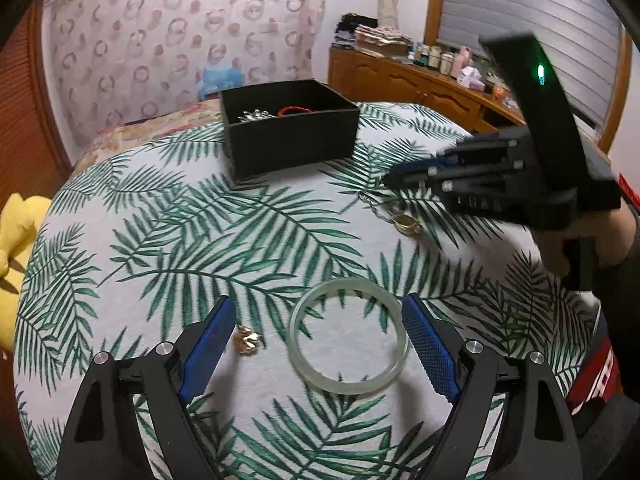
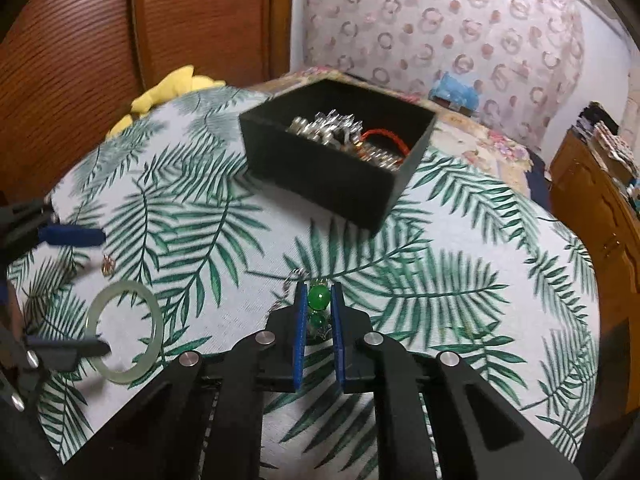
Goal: Organize jewelry
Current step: 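Grasp the jade bangle with the left tool while the right tool grasps the green-bead earring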
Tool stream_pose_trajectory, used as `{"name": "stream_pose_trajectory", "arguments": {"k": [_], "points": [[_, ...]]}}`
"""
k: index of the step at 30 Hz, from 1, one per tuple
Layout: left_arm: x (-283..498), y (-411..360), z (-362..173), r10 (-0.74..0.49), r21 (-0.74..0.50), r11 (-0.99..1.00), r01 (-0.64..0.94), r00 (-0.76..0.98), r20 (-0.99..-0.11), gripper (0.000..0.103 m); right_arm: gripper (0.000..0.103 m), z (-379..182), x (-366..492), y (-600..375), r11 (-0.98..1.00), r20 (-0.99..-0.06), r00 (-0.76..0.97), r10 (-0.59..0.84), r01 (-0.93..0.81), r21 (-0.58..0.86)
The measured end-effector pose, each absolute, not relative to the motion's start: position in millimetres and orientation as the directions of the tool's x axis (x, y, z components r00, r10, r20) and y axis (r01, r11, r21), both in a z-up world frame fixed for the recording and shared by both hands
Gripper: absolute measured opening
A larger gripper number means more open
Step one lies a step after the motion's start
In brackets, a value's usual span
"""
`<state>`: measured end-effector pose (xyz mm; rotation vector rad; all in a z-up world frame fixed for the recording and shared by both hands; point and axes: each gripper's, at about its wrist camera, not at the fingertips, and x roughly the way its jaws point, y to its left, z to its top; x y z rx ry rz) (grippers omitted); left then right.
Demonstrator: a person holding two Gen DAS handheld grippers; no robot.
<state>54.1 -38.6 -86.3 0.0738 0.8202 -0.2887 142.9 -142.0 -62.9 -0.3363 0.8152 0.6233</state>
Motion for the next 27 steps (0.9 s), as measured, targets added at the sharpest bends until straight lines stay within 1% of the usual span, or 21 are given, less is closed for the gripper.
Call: {"name": "stream_pose_trajectory", "arguments": {"k": [5, 11, 18, 21, 24, 25, 27], "points": [[53, -45, -87, -0.217, -0.026, 0.956, 0.291, 0.647, -0.731, 0.083, 0.013, -45, 137, -155, 0.793, -0.732, 0.564, 0.381, -0.607, -0.055], [46, -52, -85, -0.216, -0.008, 0.952, 0.306, 0.651, -0.728, 0.083, 0.013, -35, 131, -164, 0.798, -0.720, 0.581, 0.380, -0.599, -0.062], [53, -61, -97, -0.159, 0.062, 0.945, 0.321, 0.617, -0.770, 0.083, 0.013, -35, 129, -164, 0.798, -0.716, 0.580, 0.389, -0.600, -0.052], [52, -62, -101, -0.152, 0.068, 0.945, 0.321, 0.614, -0.775, 0.083, 0.013, -34, 128, -164, 0.796, -0.714, 0.579, 0.394, -0.604, -0.050], [50, -61, -101, -0.170, 0.043, 0.946, 0.320, 0.608, -0.775, 0.083, 0.013, -33, 128, -164, 0.795, -0.711, 0.579, 0.398, -0.605, -0.047], [49, -60, -101, -0.178, 0.033, 0.947, 0.320, 0.607, -0.775, 0.082, 0.013, -32, 128, -165, 0.795, -0.710, 0.579, 0.400, -0.605, -0.047], [48, -59, -100, -0.188, 0.026, 0.946, 0.323, 0.613, -0.768, 0.075, 0.013, -32, 128, -164, 0.794, -0.709, 0.579, 0.402, -0.606, -0.045]]}}
